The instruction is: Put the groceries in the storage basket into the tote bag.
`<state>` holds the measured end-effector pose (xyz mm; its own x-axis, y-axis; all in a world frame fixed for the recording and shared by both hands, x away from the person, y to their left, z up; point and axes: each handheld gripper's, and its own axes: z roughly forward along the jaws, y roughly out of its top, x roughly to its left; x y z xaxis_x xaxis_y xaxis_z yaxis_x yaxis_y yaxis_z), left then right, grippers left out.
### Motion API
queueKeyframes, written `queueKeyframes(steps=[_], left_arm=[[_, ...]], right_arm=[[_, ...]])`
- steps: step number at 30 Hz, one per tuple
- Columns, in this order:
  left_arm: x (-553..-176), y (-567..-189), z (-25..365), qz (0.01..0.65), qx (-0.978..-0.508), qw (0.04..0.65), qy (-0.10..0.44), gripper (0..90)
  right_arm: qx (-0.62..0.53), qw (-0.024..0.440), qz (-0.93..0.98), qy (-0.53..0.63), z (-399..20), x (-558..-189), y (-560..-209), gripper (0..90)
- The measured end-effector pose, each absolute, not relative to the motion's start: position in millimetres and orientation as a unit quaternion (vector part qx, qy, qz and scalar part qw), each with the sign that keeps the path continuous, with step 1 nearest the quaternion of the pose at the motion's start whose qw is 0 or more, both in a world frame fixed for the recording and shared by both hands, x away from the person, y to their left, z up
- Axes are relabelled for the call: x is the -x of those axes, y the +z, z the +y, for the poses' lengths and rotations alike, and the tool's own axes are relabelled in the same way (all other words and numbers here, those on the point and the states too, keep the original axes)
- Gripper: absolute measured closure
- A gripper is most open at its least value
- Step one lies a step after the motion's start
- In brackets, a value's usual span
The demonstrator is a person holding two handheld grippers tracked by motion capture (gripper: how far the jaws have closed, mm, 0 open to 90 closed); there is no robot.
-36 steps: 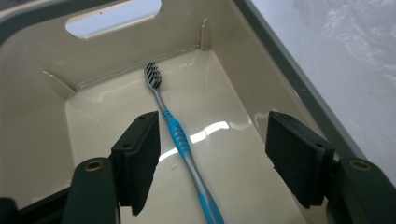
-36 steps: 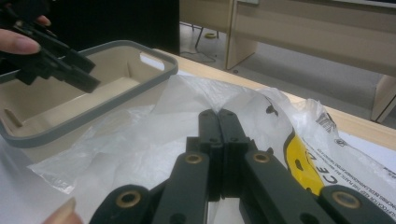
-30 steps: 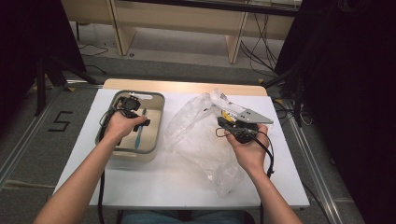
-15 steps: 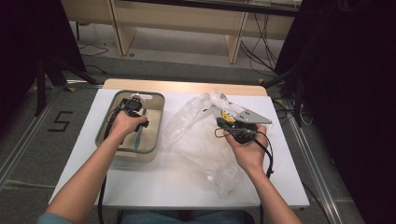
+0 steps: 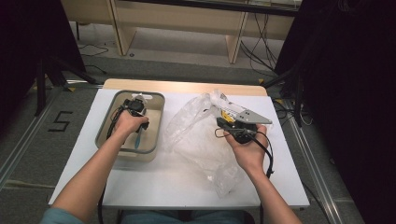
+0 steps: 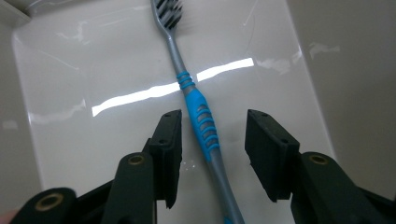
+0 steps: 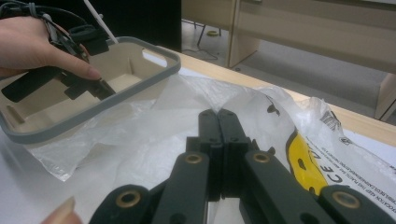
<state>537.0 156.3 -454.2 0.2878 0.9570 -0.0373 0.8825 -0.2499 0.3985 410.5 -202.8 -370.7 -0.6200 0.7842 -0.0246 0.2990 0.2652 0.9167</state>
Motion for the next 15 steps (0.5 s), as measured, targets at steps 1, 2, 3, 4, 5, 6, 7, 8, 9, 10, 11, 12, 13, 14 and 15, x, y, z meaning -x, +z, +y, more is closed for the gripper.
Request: queueKeyframes(steps=[1,2,3,4,5,6,7,8,9,10,11,12,13,14,15], left_arm=[[-537.1,-454.5,155.7,0.586,-0.784,0.174,0.108,56.3],[-537.4,-454.8,155.1,0.584,-0.786,0.173,0.108,56.7],[-537.9,-455.5,154.6,0.584,-0.786,0.17,0.106,57.4],[-538.4,-456.2,154.5,0.585,-0.787,0.168,0.105,57.6],[-539.0,-457.1,154.7,0.585,-0.787,0.166,0.104,57.9],[-539.5,-458.0,154.8,0.587,-0.787,0.164,0.103,58.0],[-539.7,-459.0,154.9,0.587,-0.787,0.162,0.101,58.2],[-539.8,-459.4,154.8,0.587,-0.787,0.16,0.101,58.3],[-539.9,-459.0,154.8,0.586,-0.788,0.16,0.102,58.6],[-540.0,-458.8,154.9,0.587,-0.787,0.162,0.1,58.9],[-540.0,-459.0,155.0,0.587,-0.787,0.161,0.099,59.1],[-540.2,-459.1,155.3,0.588,-0.787,0.16,0.1,59.6],[-540.3,-459.1,155.4,0.588,-0.787,0.159,0.1,60.2],[-540.4,-459.1,155.5,0.587,-0.787,0.157,0.101,60.9],[-540.4,-459.1,155.2,0.587,-0.788,0.155,0.102,61.5]], right_arm=[[-0.358,0.248,0.756,0.489,-202.5,-410.6,-370.9,90.0],[-0.358,0.248,0.756,0.489,-202.3,-410.6,-371.1,90.0],[-0.358,0.248,0.756,0.489,-202.1,-410.6,-371.3,90.0],[-0.357,0.248,0.756,0.489,-201.9,-410.7,-371.4,90.0],[-0.357,0.247,0.756,0.489,-201.7,-410.5,-371.4,90.0],[-0.357,0.247,0.756,0.489,-201.7,-410.5,-371.4,90.0],[-0.357,0.248,0.756,0.489,-201.7,-410.4,-371.3,90.0],[-0.357,0.248,0.756,0.489,-201.9,-410.5,-371.3,90.0],[-0.358,0.248,0.756,0.489,-202.0,-410.5,-371.3,90.0],[-0.358,0.248,0.756,0.489,-202.1,-410.6,-371.2,90.0],[-0.358,0.248,0.756,0.489,-202.2,-410.8,-371.2,90.0],[-0.358,0.248,0.756,0.489,-202.1,-410.9,-371.3,90.0],[-0.358,0.248,0.756,0.488,-202.0,-410.8,-371.3,90.0],[-0.358,0.248,0.756,0.489,-201.8,-410.8,-371.4,90.0],[-0.358,0.247,0.756,0.489,-201.7,-410.7,-371.4,90.0]])
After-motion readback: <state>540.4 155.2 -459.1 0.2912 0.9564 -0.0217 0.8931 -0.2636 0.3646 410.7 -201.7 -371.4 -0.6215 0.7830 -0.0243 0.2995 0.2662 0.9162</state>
